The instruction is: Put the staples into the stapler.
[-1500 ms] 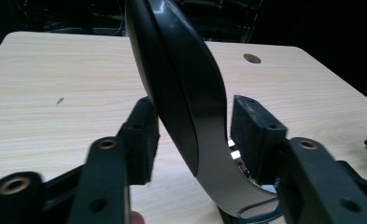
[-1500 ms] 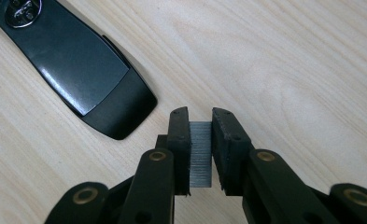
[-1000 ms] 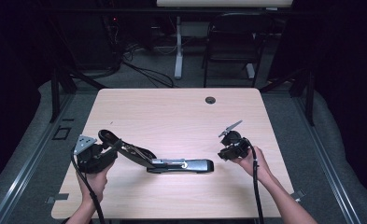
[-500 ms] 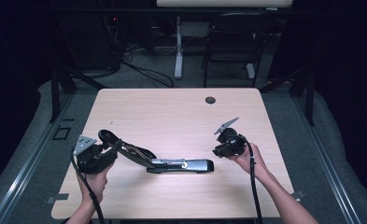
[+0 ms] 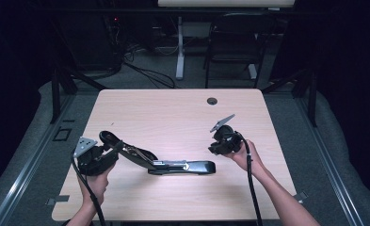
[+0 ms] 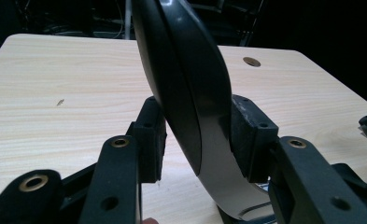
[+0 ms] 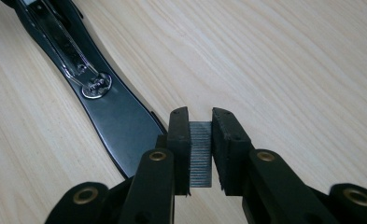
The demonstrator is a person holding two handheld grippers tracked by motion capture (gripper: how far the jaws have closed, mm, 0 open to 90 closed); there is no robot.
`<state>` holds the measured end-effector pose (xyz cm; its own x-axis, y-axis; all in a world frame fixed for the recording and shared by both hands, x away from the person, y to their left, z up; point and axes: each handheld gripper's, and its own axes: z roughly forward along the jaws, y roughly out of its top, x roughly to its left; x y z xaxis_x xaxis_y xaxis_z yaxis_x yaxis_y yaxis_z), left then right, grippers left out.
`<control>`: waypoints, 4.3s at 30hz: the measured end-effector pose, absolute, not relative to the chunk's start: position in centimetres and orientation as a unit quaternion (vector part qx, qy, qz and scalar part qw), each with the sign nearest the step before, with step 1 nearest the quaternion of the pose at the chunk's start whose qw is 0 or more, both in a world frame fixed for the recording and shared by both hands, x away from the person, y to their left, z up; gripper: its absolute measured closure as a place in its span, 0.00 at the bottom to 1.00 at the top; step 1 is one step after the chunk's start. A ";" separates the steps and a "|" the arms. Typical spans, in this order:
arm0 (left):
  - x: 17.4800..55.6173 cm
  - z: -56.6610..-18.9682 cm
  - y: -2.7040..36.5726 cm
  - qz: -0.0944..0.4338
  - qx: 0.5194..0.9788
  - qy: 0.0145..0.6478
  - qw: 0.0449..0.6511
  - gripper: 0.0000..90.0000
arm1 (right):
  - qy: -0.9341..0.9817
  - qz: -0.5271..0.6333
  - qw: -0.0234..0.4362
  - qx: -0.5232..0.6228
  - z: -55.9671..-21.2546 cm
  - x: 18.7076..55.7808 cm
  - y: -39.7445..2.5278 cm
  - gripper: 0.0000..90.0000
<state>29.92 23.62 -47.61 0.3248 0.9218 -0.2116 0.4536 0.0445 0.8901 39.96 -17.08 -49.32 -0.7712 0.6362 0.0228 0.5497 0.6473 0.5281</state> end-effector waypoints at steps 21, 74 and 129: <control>29.9 -47.6 23.7 0.236 0.650 0.529 0.492 0.66 | 0.912 0.286 0.079 0.284 -48.4 41.1 -13.7 0.87; 29.9 -47.6 23.7 0.236 0.648 0.530 0.493 0.66 | 0.930 0.330 0.038 0.156 -47.8 40.8 -7.5 0.87; 30.0 -47.7 23.7 0.235 0.649 0.530 0.493 0.66 | 0.947 0.305 -0.007 0.096 -51.3 40.7 -6.1 0.87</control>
<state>29.96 23.71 -47.67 0.3282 0.9195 -0.2164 0.4554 0.0467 0.8890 40.67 -6.11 -51.28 -0.9816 0.1769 0.0723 0.1859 0.7956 0.5766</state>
